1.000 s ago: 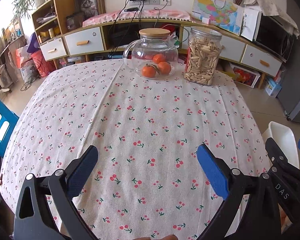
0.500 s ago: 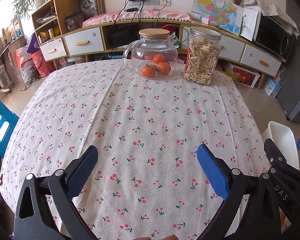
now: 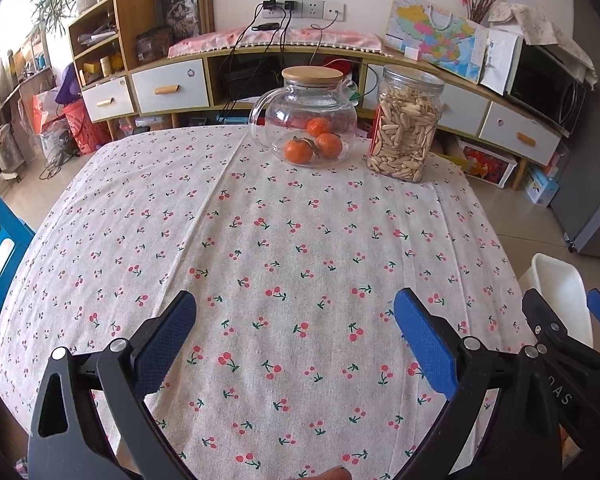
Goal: Collect trash
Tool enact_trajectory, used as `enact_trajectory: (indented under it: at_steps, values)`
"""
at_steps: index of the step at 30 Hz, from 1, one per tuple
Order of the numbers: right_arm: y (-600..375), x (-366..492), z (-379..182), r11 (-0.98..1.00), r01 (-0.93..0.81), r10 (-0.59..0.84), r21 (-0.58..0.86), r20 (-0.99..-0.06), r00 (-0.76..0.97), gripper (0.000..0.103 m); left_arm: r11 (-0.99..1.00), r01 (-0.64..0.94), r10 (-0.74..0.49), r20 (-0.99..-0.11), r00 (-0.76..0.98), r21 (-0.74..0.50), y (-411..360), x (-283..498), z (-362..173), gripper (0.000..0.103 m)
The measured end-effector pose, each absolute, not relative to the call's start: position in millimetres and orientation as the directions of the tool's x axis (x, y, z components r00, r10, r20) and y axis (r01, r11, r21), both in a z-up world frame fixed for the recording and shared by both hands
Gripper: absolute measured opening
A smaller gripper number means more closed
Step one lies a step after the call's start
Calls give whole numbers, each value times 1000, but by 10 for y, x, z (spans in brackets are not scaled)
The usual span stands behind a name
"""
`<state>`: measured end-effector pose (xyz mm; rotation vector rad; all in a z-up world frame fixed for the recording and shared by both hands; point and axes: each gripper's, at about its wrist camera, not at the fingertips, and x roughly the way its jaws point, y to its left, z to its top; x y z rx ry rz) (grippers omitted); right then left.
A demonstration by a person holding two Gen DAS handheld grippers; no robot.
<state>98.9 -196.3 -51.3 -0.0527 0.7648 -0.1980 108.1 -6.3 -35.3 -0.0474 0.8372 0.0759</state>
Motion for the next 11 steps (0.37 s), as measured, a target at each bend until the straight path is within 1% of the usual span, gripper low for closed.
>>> enact_trajectory:
  at_steps: [11]
  values:
    - [-1942, 973, -520, 982, 160, -186, -101, -677, 712, 96, 995, -95, 82, -746, 661, 25, -96, 1069, -355, 96]
